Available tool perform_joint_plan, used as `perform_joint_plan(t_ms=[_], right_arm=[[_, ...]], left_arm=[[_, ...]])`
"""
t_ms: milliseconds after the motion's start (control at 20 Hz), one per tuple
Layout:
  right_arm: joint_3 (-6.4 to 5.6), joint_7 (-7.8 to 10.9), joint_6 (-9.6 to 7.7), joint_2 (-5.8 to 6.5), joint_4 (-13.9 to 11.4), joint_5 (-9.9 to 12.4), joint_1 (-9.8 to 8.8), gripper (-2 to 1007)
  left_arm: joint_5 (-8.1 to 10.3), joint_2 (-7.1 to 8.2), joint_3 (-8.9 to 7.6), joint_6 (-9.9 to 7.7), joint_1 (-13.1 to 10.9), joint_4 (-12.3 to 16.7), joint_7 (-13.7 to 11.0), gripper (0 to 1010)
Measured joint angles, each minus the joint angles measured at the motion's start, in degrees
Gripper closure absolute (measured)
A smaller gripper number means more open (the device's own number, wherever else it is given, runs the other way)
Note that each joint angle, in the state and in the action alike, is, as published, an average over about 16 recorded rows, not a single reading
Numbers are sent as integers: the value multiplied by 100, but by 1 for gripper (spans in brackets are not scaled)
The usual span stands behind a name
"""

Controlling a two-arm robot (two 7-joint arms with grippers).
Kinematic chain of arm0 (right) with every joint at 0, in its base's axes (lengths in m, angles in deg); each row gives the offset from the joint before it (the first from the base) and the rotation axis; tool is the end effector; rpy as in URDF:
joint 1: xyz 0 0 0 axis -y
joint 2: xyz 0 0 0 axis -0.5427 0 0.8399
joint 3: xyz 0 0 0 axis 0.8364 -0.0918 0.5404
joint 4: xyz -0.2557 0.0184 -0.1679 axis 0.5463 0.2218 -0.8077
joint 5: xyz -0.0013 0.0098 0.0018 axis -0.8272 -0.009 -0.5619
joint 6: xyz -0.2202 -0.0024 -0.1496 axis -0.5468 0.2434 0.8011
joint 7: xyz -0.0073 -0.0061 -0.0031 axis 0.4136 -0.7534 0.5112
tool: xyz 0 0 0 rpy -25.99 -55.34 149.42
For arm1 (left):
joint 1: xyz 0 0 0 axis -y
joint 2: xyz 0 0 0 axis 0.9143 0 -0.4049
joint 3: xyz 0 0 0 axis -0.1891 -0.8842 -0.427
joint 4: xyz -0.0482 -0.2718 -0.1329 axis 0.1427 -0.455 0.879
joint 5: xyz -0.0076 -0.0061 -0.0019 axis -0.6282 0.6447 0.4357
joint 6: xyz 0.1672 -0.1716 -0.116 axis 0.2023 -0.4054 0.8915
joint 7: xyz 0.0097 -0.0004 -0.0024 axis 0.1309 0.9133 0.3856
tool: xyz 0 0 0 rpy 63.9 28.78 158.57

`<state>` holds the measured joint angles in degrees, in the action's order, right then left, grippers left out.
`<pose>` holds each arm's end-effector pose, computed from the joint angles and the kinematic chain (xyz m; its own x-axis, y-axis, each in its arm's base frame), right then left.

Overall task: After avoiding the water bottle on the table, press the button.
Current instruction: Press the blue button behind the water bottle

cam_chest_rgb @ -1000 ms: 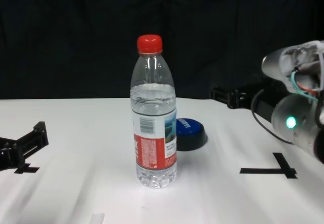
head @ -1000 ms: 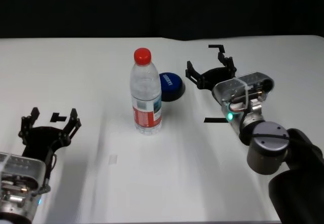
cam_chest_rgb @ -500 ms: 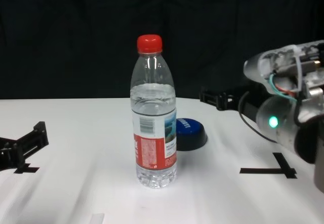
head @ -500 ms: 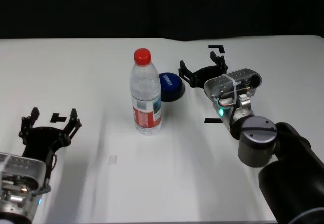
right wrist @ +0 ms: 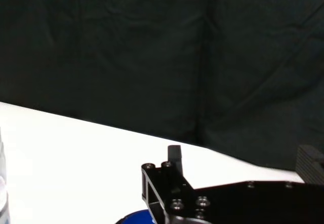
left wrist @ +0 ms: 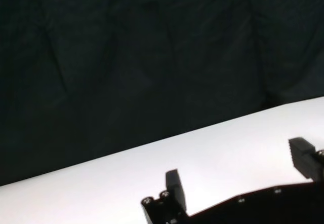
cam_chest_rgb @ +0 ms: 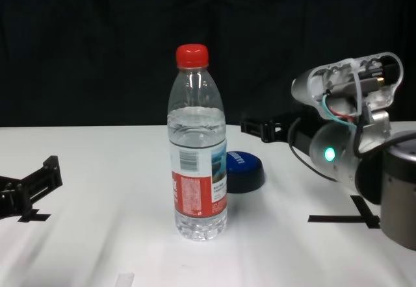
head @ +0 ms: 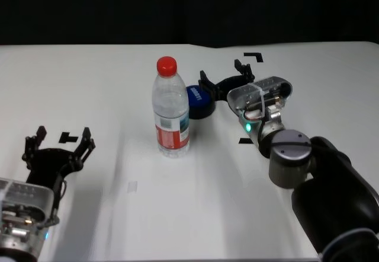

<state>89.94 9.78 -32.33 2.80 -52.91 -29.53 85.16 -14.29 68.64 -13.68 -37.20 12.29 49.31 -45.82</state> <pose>0.4214 0.0733 -0.2901 0.3077 -0.9443 0.1169 0.9486 0.3140 0.0392 0.2243 0.0334 -0.3180 0.0552 0.9578 0.2820 -0.9965 0.0704 -0.0440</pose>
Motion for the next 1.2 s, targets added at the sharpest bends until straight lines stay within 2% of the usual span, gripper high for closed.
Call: perform_joint_plan(t_ms=[700,1200], right_arm=[[38,-12,97,-138,853,-29,453,2],[24,-99,29,-191,1154,-87,545,2]], left_arm=[[0,0,0,0,0,0,0,7],[0,0,0,0,0,0,0,7]])
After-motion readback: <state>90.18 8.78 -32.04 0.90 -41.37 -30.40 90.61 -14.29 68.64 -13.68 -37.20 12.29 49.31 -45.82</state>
